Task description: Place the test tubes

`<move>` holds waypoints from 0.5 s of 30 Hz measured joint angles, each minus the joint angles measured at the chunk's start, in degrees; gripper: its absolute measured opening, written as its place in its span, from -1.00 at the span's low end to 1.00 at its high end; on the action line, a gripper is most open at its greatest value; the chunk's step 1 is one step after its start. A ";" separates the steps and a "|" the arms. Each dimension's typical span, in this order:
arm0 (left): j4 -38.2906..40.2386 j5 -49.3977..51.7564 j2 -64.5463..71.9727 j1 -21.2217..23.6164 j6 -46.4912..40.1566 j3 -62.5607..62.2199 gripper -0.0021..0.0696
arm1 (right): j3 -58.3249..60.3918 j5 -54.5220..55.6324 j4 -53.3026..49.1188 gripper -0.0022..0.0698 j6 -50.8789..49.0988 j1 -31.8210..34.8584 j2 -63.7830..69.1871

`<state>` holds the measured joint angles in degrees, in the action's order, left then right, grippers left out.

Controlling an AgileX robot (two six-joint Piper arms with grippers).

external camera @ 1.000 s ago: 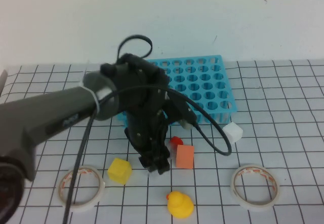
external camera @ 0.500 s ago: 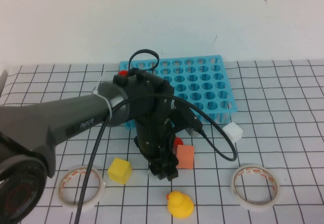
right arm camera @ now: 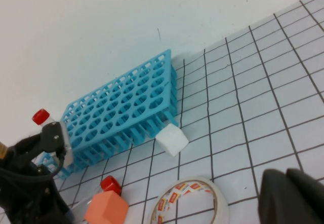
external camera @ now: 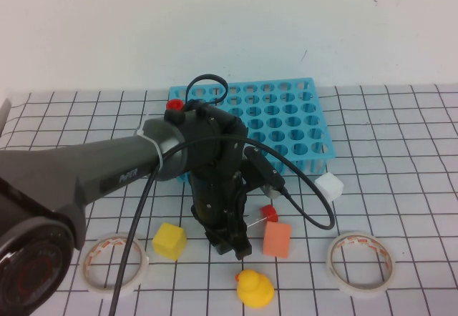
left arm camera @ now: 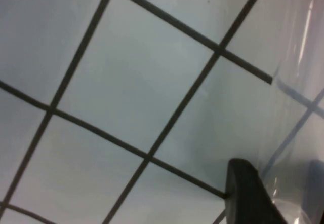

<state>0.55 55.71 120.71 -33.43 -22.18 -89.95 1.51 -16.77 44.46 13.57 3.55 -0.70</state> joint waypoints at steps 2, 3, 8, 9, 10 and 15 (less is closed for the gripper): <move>0.00 0.23 0.00 0.00 0.00 0.00 -0.35 | 0.00 0.00 0.11 -0.94 0.50 0.00 0.00; -0.10 0.50 0.00 0.00 0.00 -0.12 -0.35 | 0.00 0.00 0.11 -0.94 0.92 0.00 0.00; -0.55 2.98 -0.95 0.00 0.00 0.02 -0.35 | -0.90 -2.61 0.11 -0.94 3.94 0.00 0.00; -0.23 2.88 -1.82 0.00 0.00 0.55 -0.35 | -1.56 -3.20 0.11 -0.94 4.31 0.00 0.00; 0.04 2.22 -2.75 0.00 0.00 1.28 -0.35 | -2.22 -3.49 0.11 -0.94 4.55 0.00 0.00; 4.46 -8.96 -15.65 0.00 -0.12 10.77 -0.35 | -5.95 -3.59 1.56 -0.94 6.34 0.00 7.05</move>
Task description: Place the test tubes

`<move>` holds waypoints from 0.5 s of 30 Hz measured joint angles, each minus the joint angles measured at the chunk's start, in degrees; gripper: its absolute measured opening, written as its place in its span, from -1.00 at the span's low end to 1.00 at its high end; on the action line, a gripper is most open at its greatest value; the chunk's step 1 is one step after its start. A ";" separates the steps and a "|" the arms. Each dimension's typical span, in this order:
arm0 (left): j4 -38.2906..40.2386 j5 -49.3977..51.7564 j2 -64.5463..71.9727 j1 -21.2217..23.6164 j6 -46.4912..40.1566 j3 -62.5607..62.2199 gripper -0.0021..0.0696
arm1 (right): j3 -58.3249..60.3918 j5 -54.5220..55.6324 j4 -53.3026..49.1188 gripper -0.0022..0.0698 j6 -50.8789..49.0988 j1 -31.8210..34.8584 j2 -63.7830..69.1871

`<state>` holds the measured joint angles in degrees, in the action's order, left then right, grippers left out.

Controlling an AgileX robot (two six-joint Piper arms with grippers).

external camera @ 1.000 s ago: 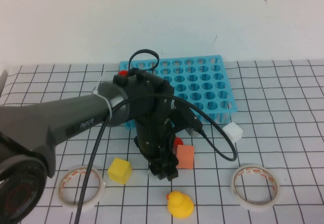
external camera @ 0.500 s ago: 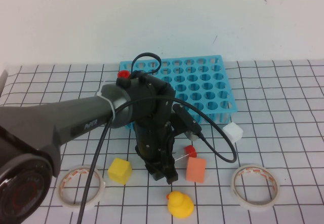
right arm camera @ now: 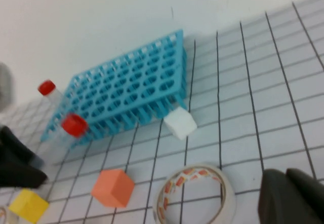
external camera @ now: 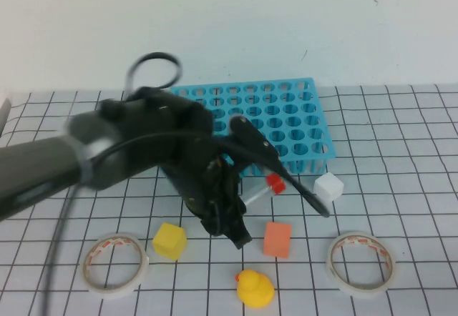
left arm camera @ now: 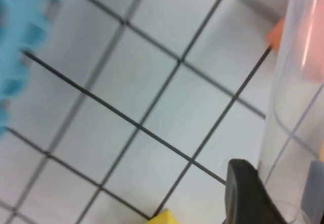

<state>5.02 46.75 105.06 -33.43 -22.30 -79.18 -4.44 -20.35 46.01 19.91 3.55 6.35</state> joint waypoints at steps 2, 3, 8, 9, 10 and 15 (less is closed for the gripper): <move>0.50 -5.69 -4.85 0.00 -0.12 5.03 -0.35 | -1.28 0.17 2.14 -0.94 3.13 0.00 5.01; 0.64 -7.70 -6.22 0.00 -0.12 6.78 -0.35 | -2.44 0.43 5.23 -0.94 6.89 0.00 8.71; 3.80 -18.18 -15.38 0.00 -0.02 15.71 -0.35 | -9.34 0.75 30.23 -0.78 34.03 0.00 24.37; 4.81 -19.95 -16.86 0.00 -0.02 17.00 -0.35 | -11.01 -0.11 37.12 -0.70 40.94 0.00 27.95; 6.16 -22.23 -18.20 0.00 -0.02 18.60 -0.35 | -12.71 -1.64 42.49 -0.62 47.25 0.00 31.54; 12.30 -34.89 -23.03 0.00 1.89 25.87 -0.35 | -21.53 -12.94 50.21 -0.22 56.21 0.00 48.57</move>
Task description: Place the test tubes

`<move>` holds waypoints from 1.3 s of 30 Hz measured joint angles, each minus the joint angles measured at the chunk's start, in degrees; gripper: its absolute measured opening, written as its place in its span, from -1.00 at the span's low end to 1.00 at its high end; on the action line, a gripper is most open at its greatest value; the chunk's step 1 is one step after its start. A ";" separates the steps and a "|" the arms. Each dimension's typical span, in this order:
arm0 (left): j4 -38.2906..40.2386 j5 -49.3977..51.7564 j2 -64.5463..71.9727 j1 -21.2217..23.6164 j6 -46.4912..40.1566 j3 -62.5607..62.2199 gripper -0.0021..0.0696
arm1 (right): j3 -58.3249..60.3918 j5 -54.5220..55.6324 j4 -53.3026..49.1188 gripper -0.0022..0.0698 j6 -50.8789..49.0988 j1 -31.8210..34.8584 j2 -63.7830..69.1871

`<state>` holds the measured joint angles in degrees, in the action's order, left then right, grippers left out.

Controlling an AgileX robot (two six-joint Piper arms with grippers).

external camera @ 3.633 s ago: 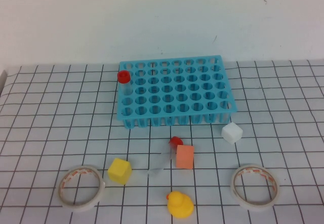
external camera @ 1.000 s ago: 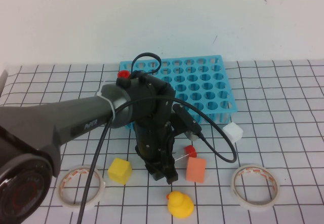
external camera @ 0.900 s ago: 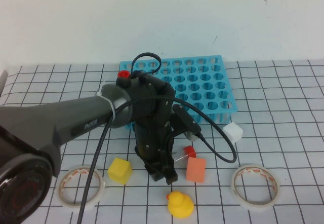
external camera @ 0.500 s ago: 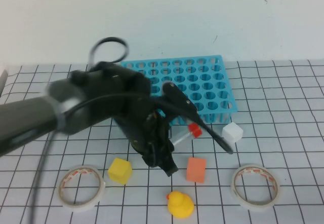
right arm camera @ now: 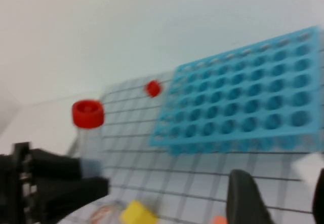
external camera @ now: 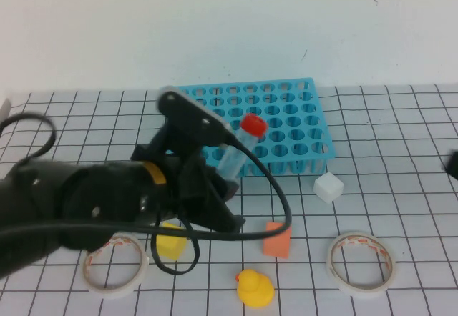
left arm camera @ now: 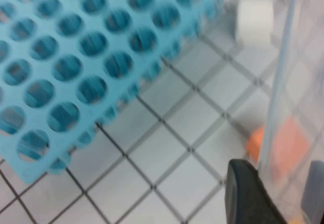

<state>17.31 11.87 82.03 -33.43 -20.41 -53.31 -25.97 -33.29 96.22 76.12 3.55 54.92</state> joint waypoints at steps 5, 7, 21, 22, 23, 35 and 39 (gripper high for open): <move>9.13 -11.38 -1.86 0.00 3.00 4.56 -0.35 | -9.80 -12.81 0.25 0.00 0.00 -0.47 14.55; 11.90 -13.14 -1.86 0.00 3.77 4.91 -0.35 | -14.21 -16.79 0.25 0.02 -0.40 -1.72 19.86; 15.52 -15.70 -1.86 0.00 11.82 5.14 -0.35 | -40.81 -18.12 0.25 0.05 5.82 -18.22 41.95; 15.52 -15.70 -1.86 0.00 11.82 5.14 -0.35 | -42.28 -17.86 0.25 0.06 5.91 -18.33 42.96; 15.52 -15.70 -1.86 0.00 11.82 5.14 -0.35 | -43.61 -17.71 0.25 0.08 5.91 -18.37 43.76; 15.52 -17.13 -1.86 0.00 11.86 5.14 -0.35 | -49.83 -18.07 0.25 0.55 8.32 -23.44 50.94; 15.52 -17.21 -1.86 0.00 11.86 5.14 -0.35 | -50.94 -16.94 0.25 0.56 8.40 -25.27 52.78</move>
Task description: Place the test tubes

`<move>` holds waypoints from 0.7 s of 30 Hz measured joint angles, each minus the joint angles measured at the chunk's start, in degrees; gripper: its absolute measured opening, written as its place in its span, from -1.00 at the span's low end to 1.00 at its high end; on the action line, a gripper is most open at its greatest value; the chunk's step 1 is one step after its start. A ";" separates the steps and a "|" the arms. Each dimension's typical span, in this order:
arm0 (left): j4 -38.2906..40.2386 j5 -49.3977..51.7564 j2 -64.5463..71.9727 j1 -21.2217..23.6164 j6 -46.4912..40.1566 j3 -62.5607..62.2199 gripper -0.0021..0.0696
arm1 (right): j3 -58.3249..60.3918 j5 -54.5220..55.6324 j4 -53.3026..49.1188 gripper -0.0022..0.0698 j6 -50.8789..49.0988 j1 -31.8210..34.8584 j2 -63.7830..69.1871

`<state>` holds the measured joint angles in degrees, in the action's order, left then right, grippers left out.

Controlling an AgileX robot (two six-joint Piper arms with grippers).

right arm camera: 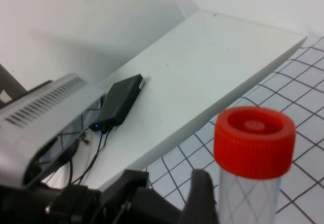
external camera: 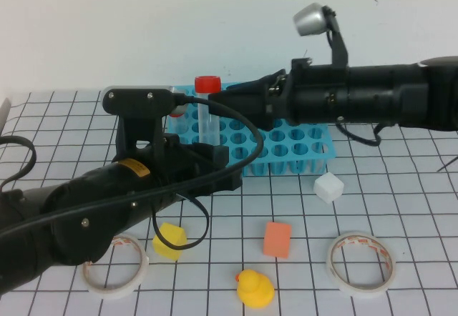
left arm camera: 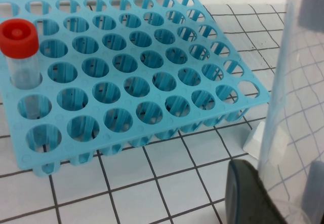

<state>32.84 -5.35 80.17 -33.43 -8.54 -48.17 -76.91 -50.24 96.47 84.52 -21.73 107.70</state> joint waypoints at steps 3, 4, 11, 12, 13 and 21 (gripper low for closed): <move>-0.10 -0.14 0.00 0.00 0.00 0.00 -0.35 | -1.34 0.56 0.00 0.56 0.00 -0.87 0.70; -0.10 -0.14 0.00 0.00 0.00 0.00 -0.35 | -1.75 0.56 0.00 0.56 0.00 -1.14 0.88; -0.19 -0.14 0.00 0.00 0.00 0.00 -0.35 | -4.60 2.14 0.00 0.55 0.06 -2.14 1.44; -0.19 -0.14 0.00 0.00 0.00 0.00 -0.35 | -4.81 2.40 0.00 0.54 0.06 -2.14 1.44; -0.19 -0.14 0.00 0.00 0.00 0.00 -0.35 | -5.08 2.41 0.00 0.52 0.06 -2.14 1.58; -0.19 -0.03 0.00 0.00 0.00 0.00 -0.35 | -5.05 0.99 0.00 0.05 -0.04 -2.14 2.88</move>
<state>32.65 -5.37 80.17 -33.43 -8.54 -48.17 -81.96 -49.24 96.47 84.48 -23.87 110.57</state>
